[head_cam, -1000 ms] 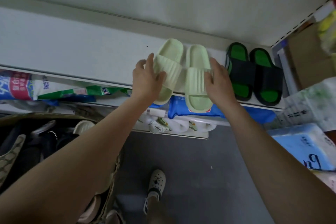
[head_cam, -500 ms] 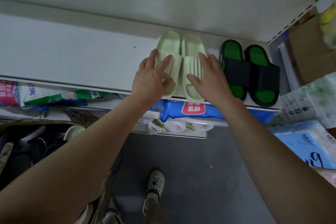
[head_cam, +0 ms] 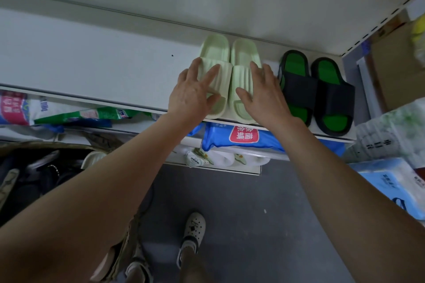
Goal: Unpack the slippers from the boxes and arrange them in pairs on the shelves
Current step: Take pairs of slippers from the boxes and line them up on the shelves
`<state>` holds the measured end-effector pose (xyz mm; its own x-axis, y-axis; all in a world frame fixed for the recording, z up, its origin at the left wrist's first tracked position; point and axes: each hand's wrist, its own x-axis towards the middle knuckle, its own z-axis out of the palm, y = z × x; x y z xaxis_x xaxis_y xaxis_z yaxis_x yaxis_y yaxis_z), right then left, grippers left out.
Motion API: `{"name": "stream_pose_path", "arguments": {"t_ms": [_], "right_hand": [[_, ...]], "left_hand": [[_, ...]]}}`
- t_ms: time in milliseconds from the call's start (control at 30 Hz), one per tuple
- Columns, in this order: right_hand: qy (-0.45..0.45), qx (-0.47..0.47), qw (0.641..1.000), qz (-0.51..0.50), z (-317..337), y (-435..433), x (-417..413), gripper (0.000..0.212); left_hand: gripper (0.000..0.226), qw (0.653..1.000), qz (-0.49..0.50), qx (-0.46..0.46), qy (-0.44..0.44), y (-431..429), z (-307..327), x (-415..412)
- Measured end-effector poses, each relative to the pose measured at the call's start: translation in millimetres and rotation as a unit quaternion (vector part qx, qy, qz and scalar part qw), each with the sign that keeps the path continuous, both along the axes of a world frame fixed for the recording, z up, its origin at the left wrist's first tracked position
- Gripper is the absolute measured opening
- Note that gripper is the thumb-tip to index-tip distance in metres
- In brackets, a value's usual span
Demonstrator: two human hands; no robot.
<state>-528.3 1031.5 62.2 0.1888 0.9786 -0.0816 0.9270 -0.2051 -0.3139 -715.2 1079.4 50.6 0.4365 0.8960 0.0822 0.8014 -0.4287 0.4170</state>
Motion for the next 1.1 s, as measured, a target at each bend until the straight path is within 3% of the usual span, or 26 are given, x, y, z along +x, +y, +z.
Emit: {"name": "stream_pose_path", "arguments": {"t_ms": [133,300,500,700,867,1000,1100], "right_hand": [[-0.045,0.005,0.999,0.016,8.3,-5.7,-5.4,0.069],[-0.078,0.088,0.991,0.061,16.6,-25.2,-43.9,0.059],[-0.032,0.143,0.983,0.107,-1.6,-68.2,-142.9,0.049],[0.030,0.064,0.987,0.148,-49.7,-111.8,-285.7,0.048],[0.069,-0.091,0.967,0.226,-96.9,-132.9,-397.2,0.039],[0.012,-0.208,0.938,0.276,-123.9,-142.5,-455.1,0.041],[-0.057,-0.224,0.933,0.275,-127.8,-141.5,-477.9,0.038]], "left_hand": [[0.064,1.000,-0.023,-0.004,0.009,-5.9,4.4,-19.8],[0.057,1.000,-0.010,0.017,0.004,-33.3,7.5,-82.1],[0.049,0.996,0.068,-0.023,-0.045,-91.5,-27.1,-215.1],[0.048,0.978,0.174,-0.109,0.023,-158.8,-78.5,-382.7],[0.048,0.961,0.228,-0.145,0.052,-192.4,-100.5,-496.2],[0.050,0.961,0.231,-0.131,0.076,-188.0,-113.7,-553.8],[0.053,0.962,0.224,-0.127,0.092,-172.4,-125.4,-579.7]]}}
